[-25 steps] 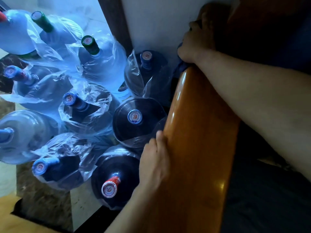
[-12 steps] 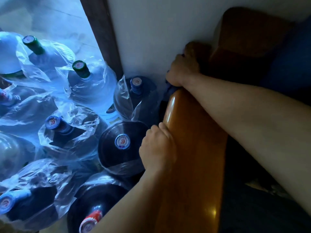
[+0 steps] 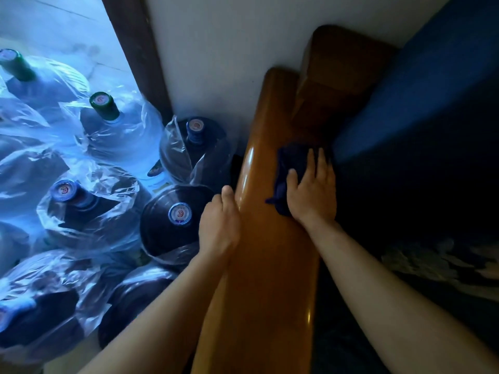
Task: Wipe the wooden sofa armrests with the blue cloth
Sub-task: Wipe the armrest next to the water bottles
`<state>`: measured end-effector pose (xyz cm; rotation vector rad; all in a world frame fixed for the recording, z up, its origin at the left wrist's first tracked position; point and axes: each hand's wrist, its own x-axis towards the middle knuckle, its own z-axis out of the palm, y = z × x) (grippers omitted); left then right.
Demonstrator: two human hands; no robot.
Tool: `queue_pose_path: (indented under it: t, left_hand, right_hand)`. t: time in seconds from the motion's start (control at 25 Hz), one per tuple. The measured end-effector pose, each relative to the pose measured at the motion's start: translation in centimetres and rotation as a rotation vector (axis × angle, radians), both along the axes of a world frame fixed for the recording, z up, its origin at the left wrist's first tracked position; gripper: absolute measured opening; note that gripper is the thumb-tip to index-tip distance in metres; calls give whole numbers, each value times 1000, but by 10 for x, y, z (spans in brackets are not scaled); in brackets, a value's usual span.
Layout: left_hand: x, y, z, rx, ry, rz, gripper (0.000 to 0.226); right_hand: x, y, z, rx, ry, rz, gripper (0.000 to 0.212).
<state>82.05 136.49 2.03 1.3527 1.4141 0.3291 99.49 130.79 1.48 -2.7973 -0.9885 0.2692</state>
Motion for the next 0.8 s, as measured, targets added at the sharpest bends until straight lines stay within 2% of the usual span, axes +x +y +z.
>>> queue_pose_path:
  t: [0.12,0.2,0.32,0.44,0.6,0.72,0.8]
  left_hand:
    - [-40,-19,9,-33,-5,30,51]
    - [-69,-36,9,-145,-21,98,63]
    - [-110,-60,8,-327,-11,137,70]
    - [-127,-76,8,-418,-6,136,70]
    - [-140,-78,9,-436,-51,100,68]
    - [-161,-76,10,-378,-38,89,65]
    - [-183,-75,9,-362,30,99,58]
  right_hand:
    - [-14,26,6,-30,-6,-101,73]
    - [-45,6,0,-2,-43,66,73]
    - [-109,-55,0,-19,-14,464,70]
    - [-90,-19,13,-130,38,603,68]
    - [-78,62,16,-331,-36,528,60]
    - [-128,25,10,-331,-85,657,56]
    - [-178,-34,17,-248,-9,737,49]
